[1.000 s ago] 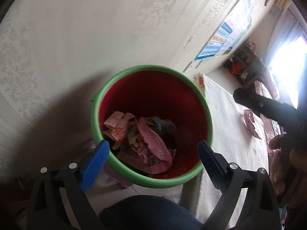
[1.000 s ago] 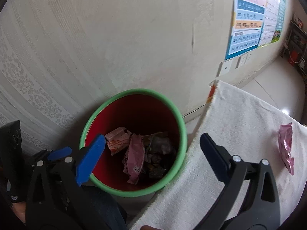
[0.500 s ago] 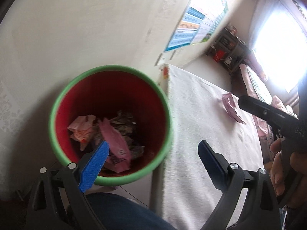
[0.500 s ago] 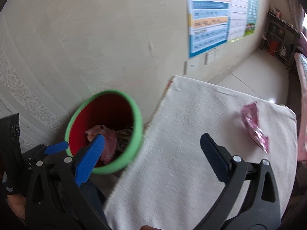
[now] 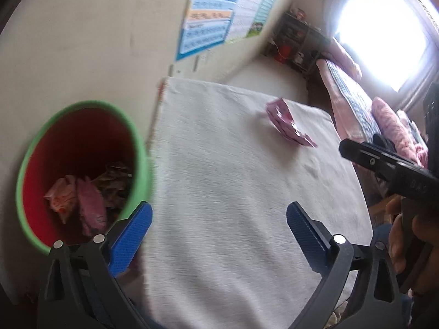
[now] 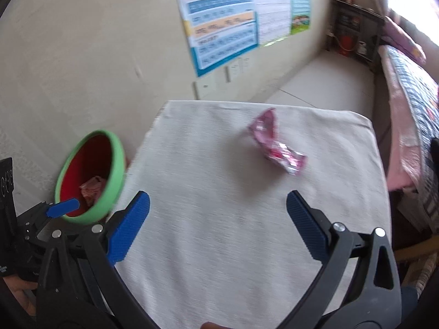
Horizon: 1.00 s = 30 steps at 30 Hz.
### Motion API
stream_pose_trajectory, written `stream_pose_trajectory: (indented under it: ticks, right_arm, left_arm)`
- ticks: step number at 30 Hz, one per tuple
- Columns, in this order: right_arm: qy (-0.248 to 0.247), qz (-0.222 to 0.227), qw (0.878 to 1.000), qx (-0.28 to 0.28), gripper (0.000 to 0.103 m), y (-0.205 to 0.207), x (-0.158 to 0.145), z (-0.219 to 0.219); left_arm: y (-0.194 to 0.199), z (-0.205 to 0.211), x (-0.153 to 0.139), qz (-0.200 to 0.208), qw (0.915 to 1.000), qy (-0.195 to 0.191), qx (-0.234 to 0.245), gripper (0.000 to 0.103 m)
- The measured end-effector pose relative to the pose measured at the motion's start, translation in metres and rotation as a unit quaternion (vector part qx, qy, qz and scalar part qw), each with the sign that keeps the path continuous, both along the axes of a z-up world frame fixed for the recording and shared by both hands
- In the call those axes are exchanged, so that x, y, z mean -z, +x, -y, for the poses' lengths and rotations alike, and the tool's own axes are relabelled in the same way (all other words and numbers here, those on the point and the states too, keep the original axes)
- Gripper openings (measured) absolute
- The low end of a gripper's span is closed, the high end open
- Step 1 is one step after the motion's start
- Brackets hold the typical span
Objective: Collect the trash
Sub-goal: 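Move the open right tool over the pink foil wrapper on the table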
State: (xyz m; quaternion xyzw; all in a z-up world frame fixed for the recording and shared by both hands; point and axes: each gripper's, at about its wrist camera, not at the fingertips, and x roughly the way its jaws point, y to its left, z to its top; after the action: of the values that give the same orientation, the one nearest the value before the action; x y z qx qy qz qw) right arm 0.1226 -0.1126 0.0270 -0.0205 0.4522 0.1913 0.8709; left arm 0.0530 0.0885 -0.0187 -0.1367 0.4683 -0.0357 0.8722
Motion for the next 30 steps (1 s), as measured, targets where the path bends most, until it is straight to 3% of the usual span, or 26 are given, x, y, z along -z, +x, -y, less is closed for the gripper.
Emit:
stream_pose_trajectory:
  ticks: [3, 5, 9, 16, 25, 30]
  right_arm:
    - [-0.005, 0.001, 1.0, 0.018, 0.098, 0.001, 0.004, 0.025]
    - [-0.008, 0.001, 1.0, 0.025, 0.098, 0.002, 0.007, 0.038]
    - [-0.015, -0.002, 0.999, 0.039, 0.098, 0.006, 0.018, 0.06]
    - [-0.025, -0.004, 0.999, 0.042, 0.098, 0.01, 0.038, 0.077]
    - [-0.027, 0.002, 0.999, 0.026, 0.098, 0.029, 0.051, 0.074]
    - [-0.037, 0.009, 0.999, 0.017, 0.098, 0.046, 0.054, 0.064]
  left_arm:
    - [0.009, 0.027, 0.011, -0.006, 0.9998, 0.019, 0.008, 0.094]
    - [0.014, 0.045, 0.024, -0.011, 0.9989, 0.045, -0.007, 0.094]
    - [0.017, 0.069, 0.044, -0.017, 0.9977, 0.057, -0.032, 0.094]
    - [0.015, 0.092, 0.07, -0.024, 0.9897, 0.135, -0.04, 0.094]
    - [0.017, 0.09, 0.091, -0.028, 0.9903, 0.121, -0.063, 0.094]
    - [0.016, 0.096, 0.098, -0.028, 0.9882, 0.138, -0.061, 0.095]
